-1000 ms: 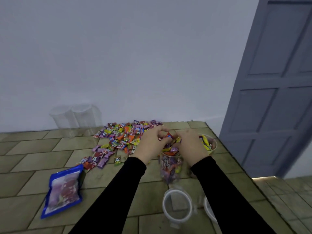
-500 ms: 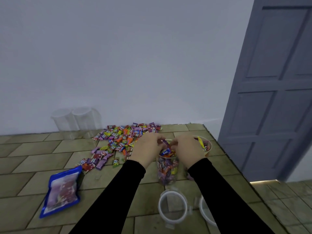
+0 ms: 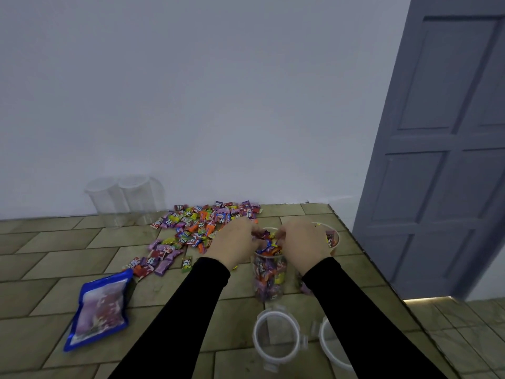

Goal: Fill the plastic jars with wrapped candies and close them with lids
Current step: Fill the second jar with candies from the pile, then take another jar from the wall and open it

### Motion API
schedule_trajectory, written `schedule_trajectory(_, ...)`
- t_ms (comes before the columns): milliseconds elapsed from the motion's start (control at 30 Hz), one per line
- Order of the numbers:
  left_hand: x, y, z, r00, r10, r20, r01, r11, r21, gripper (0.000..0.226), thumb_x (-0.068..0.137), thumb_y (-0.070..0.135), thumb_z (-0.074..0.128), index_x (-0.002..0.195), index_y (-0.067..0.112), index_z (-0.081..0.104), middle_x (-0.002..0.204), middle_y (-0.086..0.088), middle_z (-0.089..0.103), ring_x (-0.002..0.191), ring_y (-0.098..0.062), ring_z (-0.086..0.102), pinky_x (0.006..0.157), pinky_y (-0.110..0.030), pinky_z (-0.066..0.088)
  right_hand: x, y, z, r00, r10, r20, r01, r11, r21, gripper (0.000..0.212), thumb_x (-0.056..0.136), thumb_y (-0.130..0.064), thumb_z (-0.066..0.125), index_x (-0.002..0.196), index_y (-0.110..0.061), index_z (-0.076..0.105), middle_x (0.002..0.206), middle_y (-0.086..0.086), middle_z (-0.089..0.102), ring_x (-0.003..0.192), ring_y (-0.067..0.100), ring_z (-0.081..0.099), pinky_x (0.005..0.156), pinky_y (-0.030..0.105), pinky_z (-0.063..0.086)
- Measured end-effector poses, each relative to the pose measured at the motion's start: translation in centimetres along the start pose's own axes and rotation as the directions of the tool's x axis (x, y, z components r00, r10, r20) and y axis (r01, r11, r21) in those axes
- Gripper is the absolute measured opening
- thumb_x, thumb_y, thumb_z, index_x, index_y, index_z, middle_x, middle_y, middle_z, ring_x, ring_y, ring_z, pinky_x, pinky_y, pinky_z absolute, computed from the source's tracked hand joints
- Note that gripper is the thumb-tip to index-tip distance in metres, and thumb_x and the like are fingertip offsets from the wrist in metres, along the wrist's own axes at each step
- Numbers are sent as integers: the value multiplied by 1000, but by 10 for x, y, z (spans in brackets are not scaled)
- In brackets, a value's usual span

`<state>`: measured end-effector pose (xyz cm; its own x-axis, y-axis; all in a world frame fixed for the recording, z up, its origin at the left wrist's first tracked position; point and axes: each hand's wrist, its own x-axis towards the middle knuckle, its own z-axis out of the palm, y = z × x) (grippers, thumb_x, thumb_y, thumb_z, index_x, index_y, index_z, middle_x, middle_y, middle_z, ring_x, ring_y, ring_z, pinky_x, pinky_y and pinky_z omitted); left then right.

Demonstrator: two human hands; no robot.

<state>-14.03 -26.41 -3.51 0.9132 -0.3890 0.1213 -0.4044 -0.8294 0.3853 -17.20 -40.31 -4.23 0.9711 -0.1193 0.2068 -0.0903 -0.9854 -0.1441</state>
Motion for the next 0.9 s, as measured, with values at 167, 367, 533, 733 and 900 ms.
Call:
schedule_trajectory(167, 3, -4, -3, 1000, -17, 4, 17, 1000, -14, 34, 88, 32, 66, 121, 22, 66, 125, -2, 57, 115, -21, 52, 97, -36, 42, 4, 5, -8, 998, -53, 29, 50, 995, 81, 29, 94, -30, 55, 122, -33, 61, 113, -2, 66, 108, 20, 59, 91, 35, 47)
schedule_trajectory(367, 7, 0, 5, 1000, -12, 1, 12, 1000, 14, 32, 89, 24, 65, 122, 21, 66, 119, -3, 59, 108, -20, 53, 81, -26, 37, 5, 1, 0, 996, -55, 73, 60, 996, -66, 27, 92, -33, 56, 117, -26, 63, 113, 1, 65, 107, 24, 60, 92, 38, 43)
schedule_trajectory(533, 7, -4, 4, 1000, -15, -6, 15, 998, -55, 29, 90, 25, 63, 119, 22, 68, 124, -1, 60, 114, -19, 53, 91, -30, 41, 2, -1, -4, 995, -94, -17, 93, 995, -43, 25, 93, -26, 53, 116, -26, 63, 112, 2, 66, 107, 24, 60, 88, 35, 46)
schedule_trajectory(733, 2, -18, -14, 990, -21, -142, -3, 986, -164, 24, 90, 25, 61, 112, 27, 71, 116, 7, 66, 105, -11, 59, 90, -27, 45, 2, -21, -16, 979, -154, -133, 176, 969, 175, 28, 92, -36, 55, 115, -23, 64, 112, 3, 64, 107, 24, 58, 86, 34, 46)
schedule_trajectory(900, -9, -45, -43, 969, -75, -237, 40, 988, -147, 21, 89, 25, 60, 105, 26, 74, 109, 9, 70, 102, -8, 61, 82, -20, 41, 14, -59, -25, 960, -242, -141, 272, 924, 270, 26, 90, -38, 54, 107, -22, 66, 107, 1, 66, 106, 22, 58, 87, 34, 46)
